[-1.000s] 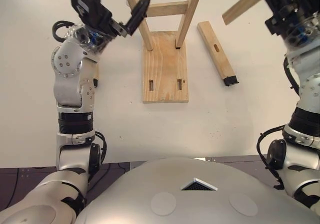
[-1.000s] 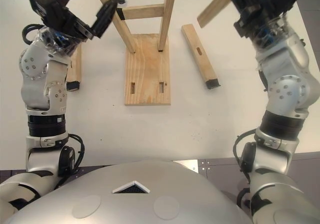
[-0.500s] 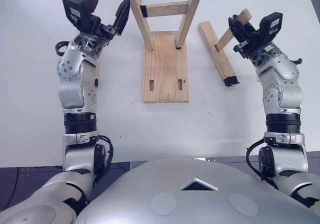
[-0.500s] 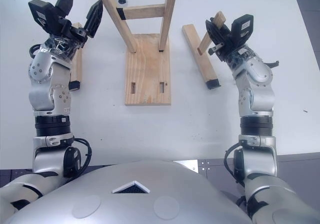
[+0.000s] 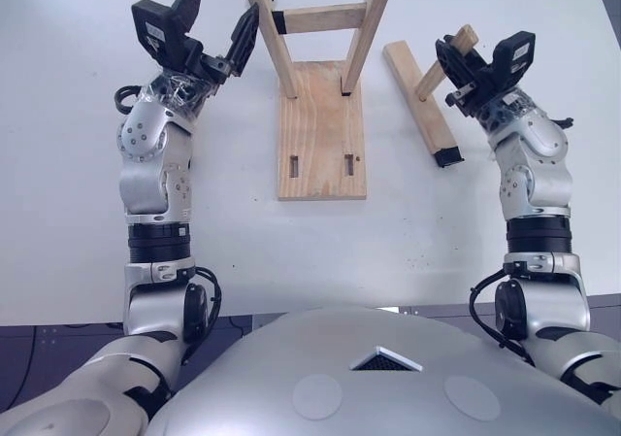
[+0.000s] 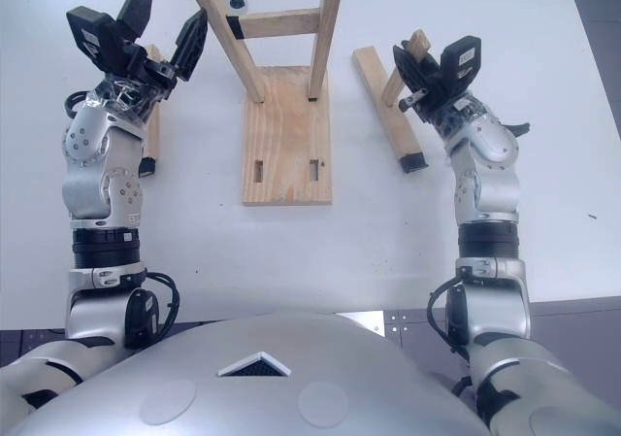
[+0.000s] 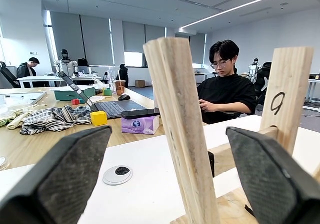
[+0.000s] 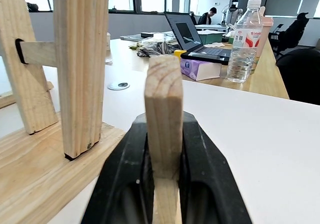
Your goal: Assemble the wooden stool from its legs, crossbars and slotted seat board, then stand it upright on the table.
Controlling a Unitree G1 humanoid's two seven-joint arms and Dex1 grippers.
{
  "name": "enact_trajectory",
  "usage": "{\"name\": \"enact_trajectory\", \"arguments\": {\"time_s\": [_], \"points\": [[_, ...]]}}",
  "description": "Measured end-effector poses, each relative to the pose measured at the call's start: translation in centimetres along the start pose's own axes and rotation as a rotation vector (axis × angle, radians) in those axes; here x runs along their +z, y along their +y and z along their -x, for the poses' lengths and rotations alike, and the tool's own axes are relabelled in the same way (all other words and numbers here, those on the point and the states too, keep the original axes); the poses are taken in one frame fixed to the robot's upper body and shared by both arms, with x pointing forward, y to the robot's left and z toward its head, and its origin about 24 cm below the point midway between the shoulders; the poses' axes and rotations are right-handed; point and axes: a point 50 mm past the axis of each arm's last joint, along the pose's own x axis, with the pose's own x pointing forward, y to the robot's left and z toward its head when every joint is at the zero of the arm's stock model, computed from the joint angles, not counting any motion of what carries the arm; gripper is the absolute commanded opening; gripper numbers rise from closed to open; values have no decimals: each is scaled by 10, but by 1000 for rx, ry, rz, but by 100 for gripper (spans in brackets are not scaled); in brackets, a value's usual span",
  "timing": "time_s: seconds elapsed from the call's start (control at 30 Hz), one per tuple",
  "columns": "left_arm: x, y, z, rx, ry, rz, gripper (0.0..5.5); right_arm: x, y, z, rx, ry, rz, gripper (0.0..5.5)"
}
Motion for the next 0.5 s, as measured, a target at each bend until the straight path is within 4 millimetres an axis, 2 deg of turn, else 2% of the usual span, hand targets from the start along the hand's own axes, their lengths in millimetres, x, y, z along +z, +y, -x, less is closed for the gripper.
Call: {"name": "enact_trajectory", "arguments": {"time_s": [0.17, 0.33, 0.5], "points": [[0, 0, 0, 2, 1, 1, 421, -9, -7, 0, -95, 57, -16, 40], [0, 0, 0, 11, 1, 0, 421, -15, -5, 3, -135, 52, -64, 40], [0, 1, 0, 13, 2, 0, 421, -10, -3, 5, -127, 35, -58, 40]]}}
